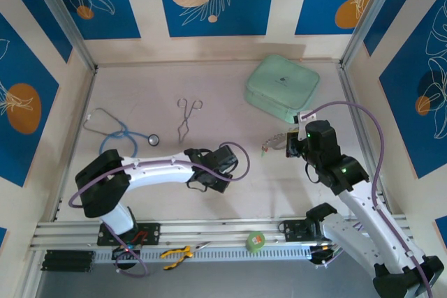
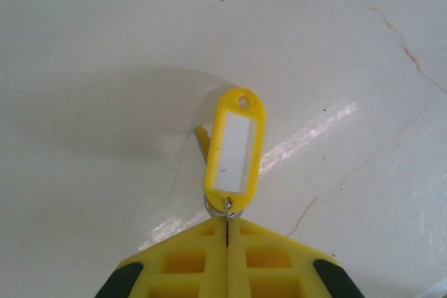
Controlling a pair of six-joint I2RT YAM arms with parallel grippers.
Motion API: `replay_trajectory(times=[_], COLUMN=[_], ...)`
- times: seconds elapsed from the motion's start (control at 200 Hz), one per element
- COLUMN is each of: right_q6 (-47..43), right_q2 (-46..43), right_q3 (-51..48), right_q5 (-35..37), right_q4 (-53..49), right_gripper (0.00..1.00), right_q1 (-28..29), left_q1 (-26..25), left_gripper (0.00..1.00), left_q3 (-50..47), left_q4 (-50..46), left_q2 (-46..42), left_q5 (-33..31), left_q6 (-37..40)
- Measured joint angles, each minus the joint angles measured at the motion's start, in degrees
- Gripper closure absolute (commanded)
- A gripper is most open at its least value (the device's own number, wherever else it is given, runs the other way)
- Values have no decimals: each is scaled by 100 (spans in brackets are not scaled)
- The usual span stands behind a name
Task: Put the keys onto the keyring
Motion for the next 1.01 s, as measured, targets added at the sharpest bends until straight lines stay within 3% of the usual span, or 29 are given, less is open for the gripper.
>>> replay_trajectory(times=[0.335, 0.74, 1.005], right_q6=[-11, -20, -22], right_q2=[0, 0, 0], right_q3=[0, 0, 0], right_q5=[-2, -2, -2], right_q4=[0, 0, 0], right_gripper=[100, 100, 100], right_q1=[28, 28, 28], left_q1=[48, 48, 48], left_gripper=[100, 83, 89], left_q3=[-57, -57, -57], left_q4=[72, 111, 114], left_q2=[267, 431, 435], left_q5=[166, 186, 188], left_q6=[-15, -127, -129])
